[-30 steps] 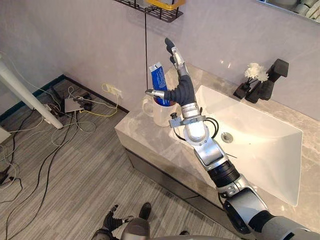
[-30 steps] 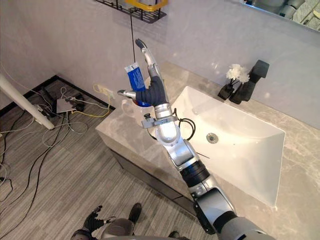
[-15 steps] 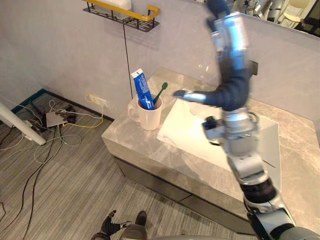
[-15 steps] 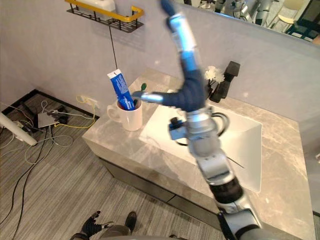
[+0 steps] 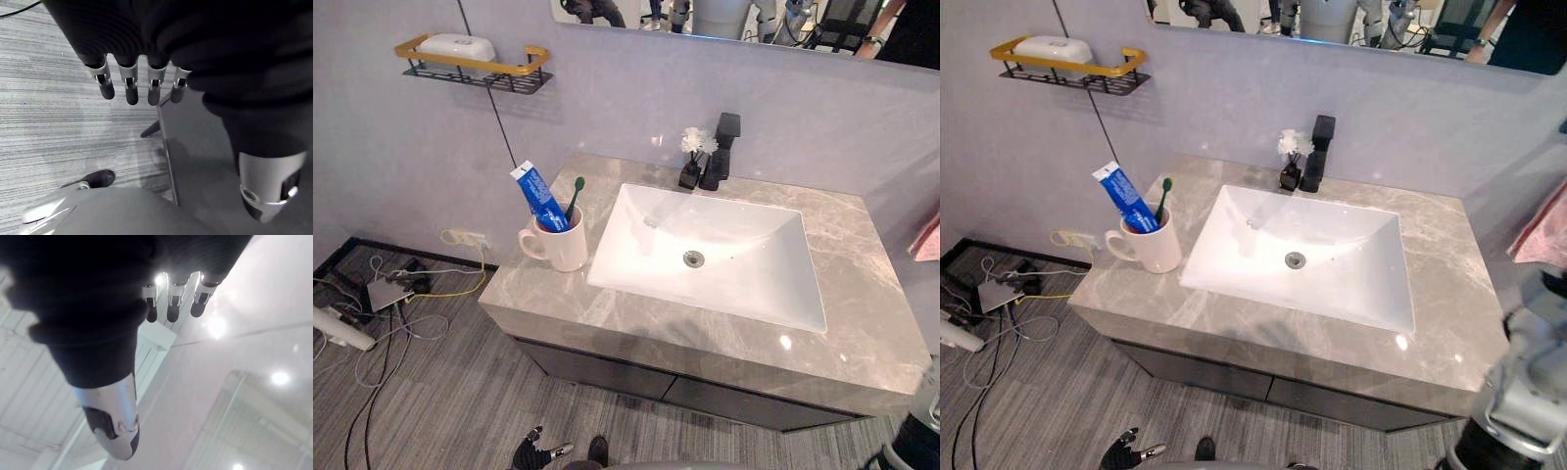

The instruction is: Organize washtable

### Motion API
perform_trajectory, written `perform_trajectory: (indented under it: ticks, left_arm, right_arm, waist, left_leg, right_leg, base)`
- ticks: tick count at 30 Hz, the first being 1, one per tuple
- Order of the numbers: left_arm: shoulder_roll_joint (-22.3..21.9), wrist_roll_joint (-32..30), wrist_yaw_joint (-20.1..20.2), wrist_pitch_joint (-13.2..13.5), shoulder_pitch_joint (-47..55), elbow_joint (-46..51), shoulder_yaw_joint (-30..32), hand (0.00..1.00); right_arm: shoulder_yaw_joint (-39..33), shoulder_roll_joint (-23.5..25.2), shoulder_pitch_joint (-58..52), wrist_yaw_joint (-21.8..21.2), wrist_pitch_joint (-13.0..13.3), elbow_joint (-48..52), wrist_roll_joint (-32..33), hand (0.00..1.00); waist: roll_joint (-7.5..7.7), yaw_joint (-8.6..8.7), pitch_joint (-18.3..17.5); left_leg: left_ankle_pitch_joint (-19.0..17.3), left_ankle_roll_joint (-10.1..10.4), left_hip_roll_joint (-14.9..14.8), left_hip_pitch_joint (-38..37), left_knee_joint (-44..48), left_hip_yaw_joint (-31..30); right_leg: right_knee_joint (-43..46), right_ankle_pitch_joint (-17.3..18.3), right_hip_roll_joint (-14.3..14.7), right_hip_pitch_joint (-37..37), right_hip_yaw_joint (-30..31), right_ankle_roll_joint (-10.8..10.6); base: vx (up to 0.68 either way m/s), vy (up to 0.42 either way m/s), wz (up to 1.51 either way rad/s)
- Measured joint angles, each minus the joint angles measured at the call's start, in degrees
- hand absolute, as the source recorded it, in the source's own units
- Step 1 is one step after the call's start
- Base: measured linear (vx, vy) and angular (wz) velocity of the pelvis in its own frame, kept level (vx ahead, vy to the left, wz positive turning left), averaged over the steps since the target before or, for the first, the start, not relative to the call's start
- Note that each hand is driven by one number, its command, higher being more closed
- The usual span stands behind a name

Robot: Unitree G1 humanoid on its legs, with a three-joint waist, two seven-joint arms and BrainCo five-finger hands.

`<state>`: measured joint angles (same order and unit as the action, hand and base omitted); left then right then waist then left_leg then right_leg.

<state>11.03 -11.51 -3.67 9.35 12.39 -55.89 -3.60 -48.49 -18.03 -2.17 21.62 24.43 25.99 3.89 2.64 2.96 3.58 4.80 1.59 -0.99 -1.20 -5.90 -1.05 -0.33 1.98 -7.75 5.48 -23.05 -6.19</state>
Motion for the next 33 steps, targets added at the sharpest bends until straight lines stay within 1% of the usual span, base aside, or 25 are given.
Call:
perform_trajectory:
  ticks: [1, 2, 3, 4, 5, 6, 7, 8, 9, 10, 12, 13, 14, 16, 17, 18, 19, 20, 22, 23, 24, 25, 27, 29, 33]
  left_arm:
    - [0.0, 0.06, 0.03, 0.0, -0.06, 0.0, 0.04, 0.0]
    - [-0.03, 0.11, 0.05, -0.01, -0.11, 0.0, 0.3, 0.0]
    - [-0.08, 0.11, 0.07, -0.01, -0.21, 0.02, 0.38, 0.0]
    - [-0.41, 0.11, 0.15, -0.02, -0.21, 0.03, 1.1, 0.0]
    - [-0.64, 0.11, 0.21, -0.02, -0.19, 0.03, 1.5, 0.0]
    - [-1.33, 0.21, 0.33, -0.07, -0.08, 0.08, 2.36, 0.0]
    - [-2.57, 0.25, 0.45, -0.14, 0.02, 0.11, 4.71, 0.0]
    - [-3.06, 0.28, 0.47, -0.15, 0.04, 0.21, 5.52, 0.0]
    - [-3.89, 0.72, 0.44, -0.15, 0.07, 0.74, 6.55, 0.0]
    - [-4.62, 0.77, 0.41, -0.14, 0.07, 1.36, 7.36, 0.0]
    - [-5.89, 1.31, 0.41, -0.12, -0.23, 2.09, 8.96, 0.0]
    - [-9.99, 3.78, 0.19, -0.04, -0.25, 4.91, 8.62, 0.0]
    - [-10.88, 4.7, -0.17, -0.2, -0.69, 4.69, 7.49, 0.0]
    - [-10.61, 4.75, -0.18, -0.22, -0.97, 4.66, 6.45, 0.0]
    - [-10.61, 4.84, -0.2, -0.25, -1.2, 4.65, 6.11, 0.0]
    - [-10.58, 4.84, -0.19, -0.23, -1.41, 4.64, 5.88, 0.0]
    - [-10.48, 4.85, -0.19, -0.21, -1.45, 4.57, 5.87, 0.0]
    - [-10.01, 4.85, -0.18, -0.11, -1.5, 4.43, 5.7, 0.0]
    - [-9.55, 4.86, -0.17, -0.17, -2.91, 2.63, 5.23, 0.0]
    - [-9.59, 4.86, -0.18, -0.14, -3.1, 2.15, 5.21, 0.0]
    - [-9.58, 5.05, -0.18, -0.16, -3.67, 1.16, 4.4, 0.0]
    - [-9.53, 5.27, -0.16, -0.14, -3.79, 0.6, 3.78, 0.0]
    - [-9.41, 5.45, -0.16, -0.1, -3.89, 0.28, 3.57, 0.0]
    - [-8.67, 5.99, -0.1, -0.13, -4.77, -0.95, 3.13, 0.0]
    - [-7.91, 6.36, -0.06, -0.08, -5.18, -1.85, 3.13, 0.0]
  right_arm:
    - [-1.3, 0.83, -1.55, 0.66, -0.45, -2.52, -0.13, 0.0]
    - [-2.52, 3.28, -3.78, 1.32, -1.6, -7.01, -0.59, 0.0]
    - [-3.03, 4.47, -4.67, 1.77, -2.38, -8.45, -0.75, 0.0]
    - [-3.99, 7.81, -6.76, 2.7, -4.32, -11.79, -1.27, 0.0]
    - [-4.14, 9.18, -7.63, 3.23, -5.14, -12.76, -1.26, 0.0]
    - [-4.53, 14.09, -10.14, 4.88, -7.35, -15.03, -1.19, 0.0]
    - [-4.3, 17.8, -11.54, 5.96, -8.03, -15.21, -1.0, 0.0]
    - [-4.15, 19.12, -12.17, 6.32, -8.2, -15.19, -0.57, 0.0]
    - [-2.83, 20.96, -13.62, 7.2, -8.64, -15.18, 0.7, 0.0]
    - [-0.89, 21.63, -14.53, 7.41, -8.99, -15.59, 1.34, 0.0]
    - [0.87, 22.36, -15.1, 7.45, -9.14, -16.73, 2.13, 0.0]
    - [6.91, 22.95, -15.72, 8.0, -9.31, -28.78, 8.09, 0.0]
    - [13.17, 22.47, -15.55, 4.05, -10.66, -40.26, 12.65, 0.0]
    - [14.59, 22.41, -15.58, 3.09, -11.26, -42.79, 13.68, 0.0]
    - [14.96, 22.38, -15.87, 2.55, -11.27, -43.05, 14.21, 0.0]
    - [15.8, 22.26, -16.22, 1.86, -10.59, -45.17, 14.51, 0.0]
    - [16.84, 22.16, -16.42, 1.51, -10.06, -47.36, 14.51, 0.0]
    - [19.27, 22.07, -16.77, -1.29, -10.46, -52.91, 14.35, 0.0]
    - [22.59, 22.02, -17.4, -8.08, -13.76, -62.28, 13.94, 0.0]
    - [23.55, 22.03, -17.33, -9.26, -14.52, -64.19, 13.95, 0.0]
    - [24.97, 22.02, -16.94, -10.93, -15.4, -67.16, 13.97, 0.0]
    - [25.48, 21.98, -16.8, -11.86, -15.88, -68.6, 14.01, 0.0]
    - [25.85, 21.96, -16.7, -12.43, -15.99, -71.62, 14.04, 0.0]
    - [25.81, 21.89, -16.57, -13.95, -16.07, -75.3, 14.28, 0.0]
    - [26.07, 21.42, -15.04, -15.81, -16.22, -79.98, 15.23, 0.0]
  waist:
    - [0.15, 0.56, -0.18]
    - [0.38, 1.18, -0.92]
    - [0.43, 1.21, -1.08]
    - [0.4, 1.42, -1.42]
    - [0.3, 1.49, -1.51]
    - [-0.08, 1.64, -1.73]
    - [-0.33, 1.67, -1.82]
    - [-0.58, 1.69, -1.96]
    - [-1.08, 1.69, -2.38]
    - [-1.41, 1.71, -2.4]
    - [-1.61, 1.66, -2.44]
    - [-1.13, 0.85, -2.39]
    - [-1.81, 0.68, -2.31]
    - [-1.78, 0.36, -2.3]
    - [-1.79, -0.21, -2.29]
    - [-1.67, -0.83, -2.28]
    - [-1.45, -0.94, -2.24]
    - [-0.82, -0.74, -1.97]
    - [-0.46, -0.82, -1.8]
    - [-0.61, -0.82, -1.68]
    - [-1.21, -0.95, -1.56]
    - [-1.59, -0.96, -1.52]
    - [-1.69, -0.83, -1.5]
    - [-1.14, -0.8, -0.94]
    - [-0.86, -0.71, 0.08]
  left_leg:
    - [-0.02, 0.0, 0.01, 0.02, 0.0, 0.14]
    - [-0.17, 0.07, -0.04, 0.39, 0.01, 0.44]
    - [-0.26, 0.05, -0.07, 0.39, 0.01, 0.68]
    - [-0.46, -0.1, -0.08, 0.26, 0.01, 1.31]
    - [-0.58, -0.14, -0.06, 0.23, 0.0, 1.44]
    - [-1.34, -0.12, -0.06, -0.17, 0.0, 2.57]
    - [-2.04, -0.35, -0.04, -0.36, 0.0, 3.44]
    - [-2.45, -0.57, -0.01, -0.6, 0.0, 3.69]
    - [-3.12, -0.93, -0.02, -0.94, 0.0, 4.76]
    - [-3.46, -1.08, -0.11, -1.35, 0.0, 6.29]
    - [-3.68, -1.23, -0.11, -1.58, 0.0, 7.46]
    - [-4.42, -1.21, -0.47, -3.33, 0.0, 11.71]
    - [-5.43, -1.26, 0.05, -4.79, -0.01, 13.71]
    - [-5.65, -1.32, 0.13, -4.81, -0.01, 14.49]
    - [-5.79, -1.34, 0.19, -5.0, -0.01, 14.92]
    - [-5.71, -1.2, 0.23, -5.23, -0.01, 15.06]
    - [-5.64, -1.12, 0.26, -5.39, -0.01, 14.89]
    - [-5.57, -1.16, 0.5, -5.85, -0.01, 13.82]
    - [-5.39, -1.26, 0.93, -6.37, -0.01, 12.21]
    - [-5.38, -1.27, 1.06, -6.49, -0.01, 12.02]
    - [-5.36, -1.29, 1.28, -6.56, -0.01, 11.89]
    - [-5.36, -1.29, 1.4, -6.51, -0.01, 11.76]
    - [-5.25, -1.18, 1.53, -6.64, -0.01, 11.07]
    - [-5.04, -0.9, 1.81, -7.08, -0.01, 10.12]
    - [-4.74, -0.61, 1.69, -7.08, -0.04, 9.06]
  right_leg:
    - [0.03, -0.07, -0.02, -0.47, 0.25, 0.03]
    - [0.09, -0.13, 0.0, -0.81, 0.69, 0.12]
    - [0.12, -0.14, 0.01, -0.81, 0.96, 0.13]
    - [0.11, -0.14, -0.02, -0.88, 1.32, 0.13]
    - [0.11, -0.12, -0.06, -0.89, 1.35, 0.1]
    - [0.31, -0.01, -0.22, -1.09, 2.11, -0.04]
    - [0.34, 0.05, -0.33, -0.88, 2.8, -0.15]
    - [0.34, 0.1, -0.41, -0.71, 2.9, -0.21]
    - [0.35, 0.15, -0.59, -0.55, 3.07, -0.3]
    - [0.42, 0.18, -0.79, -0.43, 3.33, -0.35]
    - [0.6, 0.24, -1.03, -0.43, 3.53, -0.46]
    - [2.09, 1.05, -1.86, 0.38, 3.57, -1.26]
    - [2.42, 1.62, -2.66, 1.33, 3.71, -1.12]
    - [2.47, 1.82, -2.9, 1.31, 3.56, -1.11]
    - [2.54, 1.91, -3.01, 1.32, 3.55, -1.1]
    - [2.58, 1.99, -3.04, 1.46, 3.46, -1.07]
    - [2.58, 2.12, -3.05, 1.7, 3.19, -1.15]
    - [2.61, 2.67, -3.22, 2.73, 2.32, -1.51]
    - [2.55, 3.33, -3.21, 4.12, 0.82, -1.64]
    - [2.55, 3.44, -3.25, 4.33, 0.73, -1.79]
    - [2.51, 3.49, -3.37, 4.41, 0.74, -1.85]
    - [2.4, 3.48, -3.42, 4.42, 0.73, -1.86]
    - [2.08, 3.48, -3.4, 4.75, 0.23, -1.86]
    - [1.63, 3.49, -3.19, 5.45, -0.46, -1.86]
    - [1.16, 3.49, -2.86, 5.74, -0.63, -1.86]
  base:
    - [0.02, -0.003, -0.09]
    - [0.04, -0.004, -0.12]
    - [0.06, -0.011, -0.19]
    - [0.05, -0.01, -0.16]
    - [0.06, -0.004, -0.29]
    - [0.03, 0.007, -0.34]
    - [0.04, 0.009, -0.36]
    - [0.03, 0.016, -0.25]
    - [0.05, 0.024, -0.17]
    - [0.05, 0.028, -0.16]
    - [0.07, 0.043, -0.11]
    - [0.16, 0.113, -0.2]
    - [0.17, 0.118, -0.17]
    - [0.08, 0.057, -0.08]
    - [0.05, 0.017, -0.07]
    - [0.06, 0.012, -0.05]
    - [0.06, -0.004, 0.14]
    - [0.06, -0.023, 0.32]
    - [0.06, -0.036, 0.4]
    - [0.04, -0.02, 0.2]
    - [0.03, -0.002, 0.05]
    - [0.03, 0.004, 0.05]
    - [0.05, -0.01, 0.14]
    - [0.02, -0.021, 0.21]
    - [-0.03, -0.035, 0.06]
